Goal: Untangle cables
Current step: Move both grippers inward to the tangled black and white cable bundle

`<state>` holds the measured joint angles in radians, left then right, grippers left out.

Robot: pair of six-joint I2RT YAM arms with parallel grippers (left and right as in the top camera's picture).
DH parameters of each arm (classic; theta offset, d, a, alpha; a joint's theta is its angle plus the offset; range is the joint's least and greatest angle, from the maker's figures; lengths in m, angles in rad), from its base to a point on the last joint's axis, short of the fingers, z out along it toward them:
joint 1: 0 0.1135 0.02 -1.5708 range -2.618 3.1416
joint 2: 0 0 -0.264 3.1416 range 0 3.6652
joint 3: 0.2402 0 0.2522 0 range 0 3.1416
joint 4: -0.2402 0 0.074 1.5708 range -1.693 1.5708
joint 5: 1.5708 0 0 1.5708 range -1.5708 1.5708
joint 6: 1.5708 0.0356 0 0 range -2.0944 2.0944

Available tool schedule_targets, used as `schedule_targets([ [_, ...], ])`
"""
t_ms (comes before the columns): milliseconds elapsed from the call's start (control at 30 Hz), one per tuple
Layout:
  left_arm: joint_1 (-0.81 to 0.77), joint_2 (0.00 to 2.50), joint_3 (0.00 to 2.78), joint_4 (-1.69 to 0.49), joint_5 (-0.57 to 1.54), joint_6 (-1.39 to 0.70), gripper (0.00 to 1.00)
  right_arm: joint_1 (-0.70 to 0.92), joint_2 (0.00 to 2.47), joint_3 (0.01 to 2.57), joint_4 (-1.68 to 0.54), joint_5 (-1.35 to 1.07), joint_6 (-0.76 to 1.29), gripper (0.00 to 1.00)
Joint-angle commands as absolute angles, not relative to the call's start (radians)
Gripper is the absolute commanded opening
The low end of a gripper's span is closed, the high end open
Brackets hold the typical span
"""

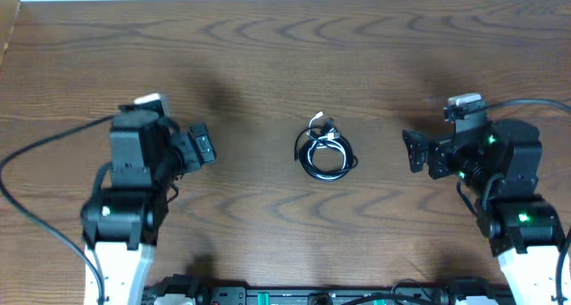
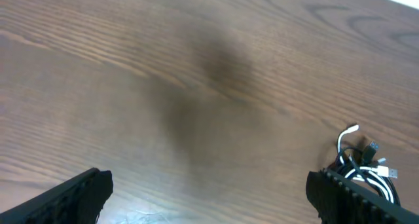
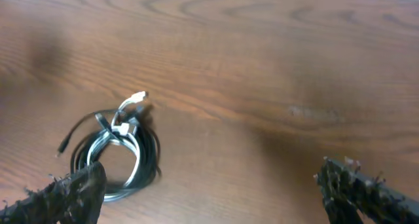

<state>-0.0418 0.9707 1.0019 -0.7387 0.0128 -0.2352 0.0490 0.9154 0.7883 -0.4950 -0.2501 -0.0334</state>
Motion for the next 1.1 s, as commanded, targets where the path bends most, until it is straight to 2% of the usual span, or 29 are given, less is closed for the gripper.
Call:
schedule_targets([
  [0,-0.044,1.073,1.111,-0.834,-0.008,-0.239,1.0,0.054,0.981,0.916,-0.593,-0.235,-0.023,0.99],
  [167,-0.192,1.177,1.126,-0.844,-0.017,-0.241,1.0,0.081,1.117,1.0,-0.728,-0.226,-0.023,0.99],
  [300,-0.313,1.291,1.126,-0.837,-0.031,-0.242,1.0,0.264,1.183,1.001,-0.748,-0.024,-0.023,0.99],
  [367,-0.334,1.327,1.126,-0.823,-0.024,-0.242,1.0,0.326,1.185,1.001,-0.733,-0.022,-0.022,0.99],
  [467,-0.334,1.353,1.122,-0.701,0.159,-0.242,1.0,0.348,1.185,1.0,-0.656,-0.117,-0.023,0.99],
  [600,-0.334,1.484,1.121,-0.583,0.189,-0.346,1.0,0.339,1.187,1.0,-0.606,0.087,0.165,0.99],
  [733,-0.39,1.65,1.121,-0.529,0.218,-0.255,0.99,0.335,1.2,1.0,-0.609,0.159,0.31,0.99],
  [867,-0.482,1.81,1.121,-0.468,0.236,-0.23,0.85,0.265,1.246,1.0,-0.654,0.154,0.396,0.99],
  [1033,-0.562,1.892,1.121,-0.382,0.236,-0.23,0.69,0.234,1.257,1.0,-0.661,0.151,0.396,0.99],
  [1067,-0.575,1.9,1.121,-0.375,0.236,-0.23,0.59,0.234,1.257,1.0,-0.664,0.151,0.396,0.99],
])
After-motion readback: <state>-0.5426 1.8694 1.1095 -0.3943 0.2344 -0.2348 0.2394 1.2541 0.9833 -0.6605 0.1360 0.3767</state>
